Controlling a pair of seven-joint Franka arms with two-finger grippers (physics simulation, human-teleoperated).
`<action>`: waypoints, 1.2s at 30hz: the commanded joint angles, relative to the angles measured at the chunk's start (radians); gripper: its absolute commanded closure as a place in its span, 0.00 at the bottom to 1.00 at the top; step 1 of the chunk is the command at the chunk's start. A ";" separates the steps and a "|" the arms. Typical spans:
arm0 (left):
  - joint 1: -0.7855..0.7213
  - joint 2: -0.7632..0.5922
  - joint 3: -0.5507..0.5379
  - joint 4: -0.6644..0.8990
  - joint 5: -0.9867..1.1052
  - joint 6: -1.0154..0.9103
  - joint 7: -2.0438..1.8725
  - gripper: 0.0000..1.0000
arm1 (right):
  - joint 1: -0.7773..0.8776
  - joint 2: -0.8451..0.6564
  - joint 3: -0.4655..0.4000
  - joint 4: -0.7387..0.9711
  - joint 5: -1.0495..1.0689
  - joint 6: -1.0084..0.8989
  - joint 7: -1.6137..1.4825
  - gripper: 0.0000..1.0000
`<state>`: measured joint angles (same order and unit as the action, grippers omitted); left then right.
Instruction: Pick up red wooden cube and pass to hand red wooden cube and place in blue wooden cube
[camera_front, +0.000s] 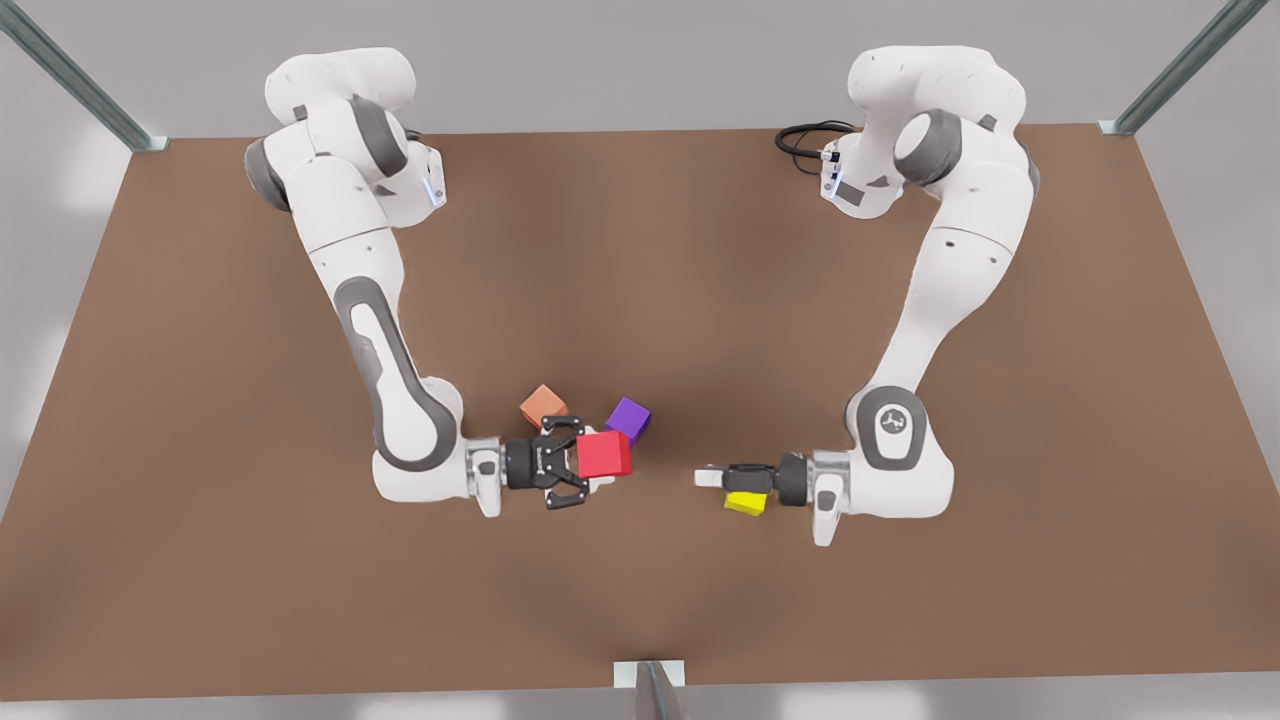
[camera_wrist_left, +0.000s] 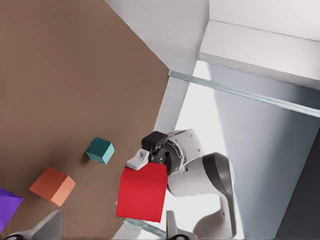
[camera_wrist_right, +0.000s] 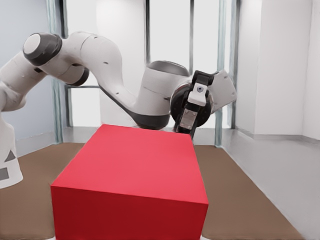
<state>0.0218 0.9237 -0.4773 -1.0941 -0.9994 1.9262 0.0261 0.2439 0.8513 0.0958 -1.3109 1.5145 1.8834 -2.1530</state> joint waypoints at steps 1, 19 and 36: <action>0.036 -0.083 -0.003 0.026 0.495 -0.356 -0.234 0.00 | -0.063 -0.021 -0.002 -0.002 -0.200 -0.035 0.177 0.37; -0.154 -0.649 0.405 -0.371 1.002 -0.524 -0.186 0.00 | -0.146 -0.304 -0.024 -0.238 -1.634 0.074 1.473 0.37; -0.149 -0.646 0.405 -0.371 1.002 -0.526 -0.184 0.00 | -0.087 -0.388 -0.018 -0.505 -1.634 0.234 1.550 0.36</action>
<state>-0.1275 0.2792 -0.0717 -1.4654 0.0026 1.4022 -0.1398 0.1555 0.4658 0.0789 -1.8127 -0.1145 2.0717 -0.9065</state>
